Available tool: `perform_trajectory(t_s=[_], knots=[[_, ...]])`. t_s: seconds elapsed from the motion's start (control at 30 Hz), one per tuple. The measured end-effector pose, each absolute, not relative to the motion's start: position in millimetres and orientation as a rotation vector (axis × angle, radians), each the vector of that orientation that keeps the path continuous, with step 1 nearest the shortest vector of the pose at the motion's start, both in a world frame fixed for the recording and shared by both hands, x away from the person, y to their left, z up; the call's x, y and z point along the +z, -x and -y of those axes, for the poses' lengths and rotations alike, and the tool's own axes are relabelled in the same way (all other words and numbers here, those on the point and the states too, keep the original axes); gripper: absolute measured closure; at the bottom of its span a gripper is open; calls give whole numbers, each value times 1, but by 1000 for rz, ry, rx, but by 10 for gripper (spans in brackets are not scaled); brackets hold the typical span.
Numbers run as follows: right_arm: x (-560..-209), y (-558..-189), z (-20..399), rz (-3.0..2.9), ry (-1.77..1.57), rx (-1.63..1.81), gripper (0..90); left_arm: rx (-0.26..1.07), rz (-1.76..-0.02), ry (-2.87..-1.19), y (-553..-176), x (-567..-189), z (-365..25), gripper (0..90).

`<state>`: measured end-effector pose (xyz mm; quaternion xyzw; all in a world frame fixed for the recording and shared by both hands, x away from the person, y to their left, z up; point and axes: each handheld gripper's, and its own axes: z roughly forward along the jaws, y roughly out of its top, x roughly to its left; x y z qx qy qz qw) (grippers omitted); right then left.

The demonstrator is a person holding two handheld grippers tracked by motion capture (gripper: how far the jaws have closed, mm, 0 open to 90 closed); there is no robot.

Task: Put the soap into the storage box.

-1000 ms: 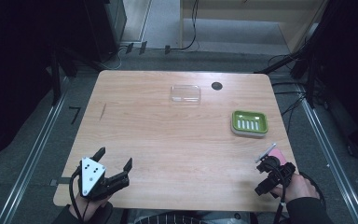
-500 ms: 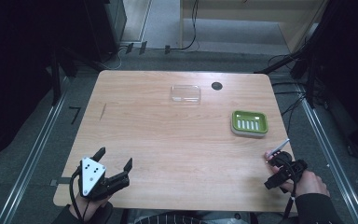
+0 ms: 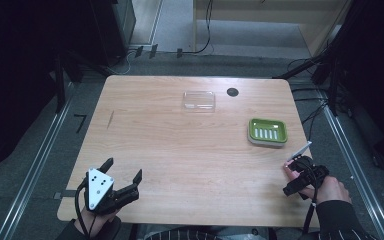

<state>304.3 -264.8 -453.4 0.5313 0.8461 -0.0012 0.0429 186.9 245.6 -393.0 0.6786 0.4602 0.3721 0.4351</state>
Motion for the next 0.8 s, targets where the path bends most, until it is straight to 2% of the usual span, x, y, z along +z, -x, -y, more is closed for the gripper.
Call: perform_trajectory(t_s=[0.8], knots=[[-458,-337,273,-2586,-1674,-12,22,925,-1148,-1691,-188,-393,-246,134]])
